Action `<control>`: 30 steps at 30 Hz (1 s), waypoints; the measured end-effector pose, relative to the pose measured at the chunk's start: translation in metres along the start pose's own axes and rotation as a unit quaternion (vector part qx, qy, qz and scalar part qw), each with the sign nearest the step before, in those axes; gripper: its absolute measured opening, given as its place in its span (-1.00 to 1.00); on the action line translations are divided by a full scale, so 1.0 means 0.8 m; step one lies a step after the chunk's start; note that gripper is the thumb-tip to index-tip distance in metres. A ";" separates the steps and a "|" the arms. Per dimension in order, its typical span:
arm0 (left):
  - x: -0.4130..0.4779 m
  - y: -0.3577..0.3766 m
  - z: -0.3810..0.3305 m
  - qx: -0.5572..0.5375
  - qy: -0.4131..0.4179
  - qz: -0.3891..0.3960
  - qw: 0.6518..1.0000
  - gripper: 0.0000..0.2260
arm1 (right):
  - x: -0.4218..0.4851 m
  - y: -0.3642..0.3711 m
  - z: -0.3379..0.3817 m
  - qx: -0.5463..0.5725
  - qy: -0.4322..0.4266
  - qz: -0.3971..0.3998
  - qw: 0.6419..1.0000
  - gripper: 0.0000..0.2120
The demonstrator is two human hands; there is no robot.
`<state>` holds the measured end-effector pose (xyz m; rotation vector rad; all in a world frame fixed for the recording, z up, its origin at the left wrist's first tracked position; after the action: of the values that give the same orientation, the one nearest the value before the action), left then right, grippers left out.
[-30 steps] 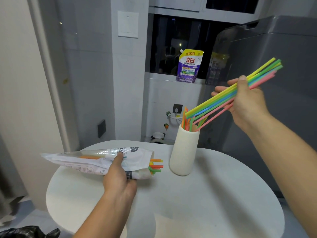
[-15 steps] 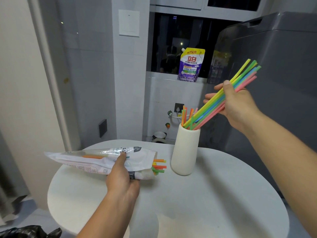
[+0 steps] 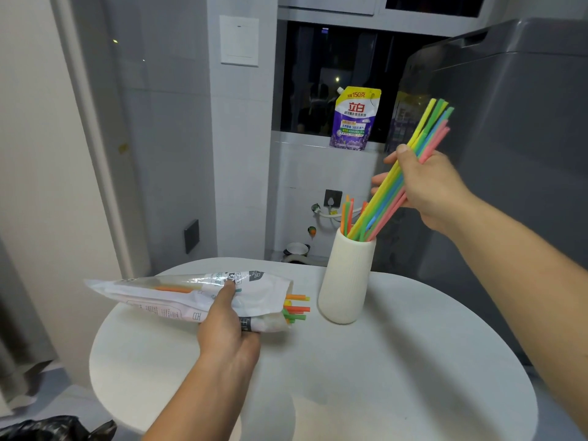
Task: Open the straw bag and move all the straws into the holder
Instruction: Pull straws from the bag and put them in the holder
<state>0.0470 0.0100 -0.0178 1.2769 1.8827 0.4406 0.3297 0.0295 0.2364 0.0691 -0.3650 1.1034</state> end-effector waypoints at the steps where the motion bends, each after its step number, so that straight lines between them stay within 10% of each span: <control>1: -0.001 0.000 0.000 -0.001 -0.001 0.001 1.000 -0.62 | 0.001 0.006 -0.003 -0.010 0.001 0.010 1.000 -0.70; 17: -0.004 0.006 -0.004 0.002 0.008 0.022 1.000 -0.65 | 0.002 0.031 -0.066 -0.193 0.033 0.037 0.980 -0.44; 30: -0.013 0.015 -0.005 -0.009 0.007 0.034 0.999 -0.66 | -0.044 0.012 -0.020 -0.142 -0.182 -0.094 0.968 -0.60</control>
<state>0.0528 0.0065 -0.0032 1.3331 1.8476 0.5026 0.3112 0.0073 0.2089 0.0520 -0.8274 0.8395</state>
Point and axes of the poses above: each hand's wrist, its own x-axis towards the middle knuckle, its own y-axis out of the palm, z = x × y, the point moved 8 cm from there along x, towards the middle knuckle, and after that the axes turned 11 degrees about x, right-handed, at the moved point
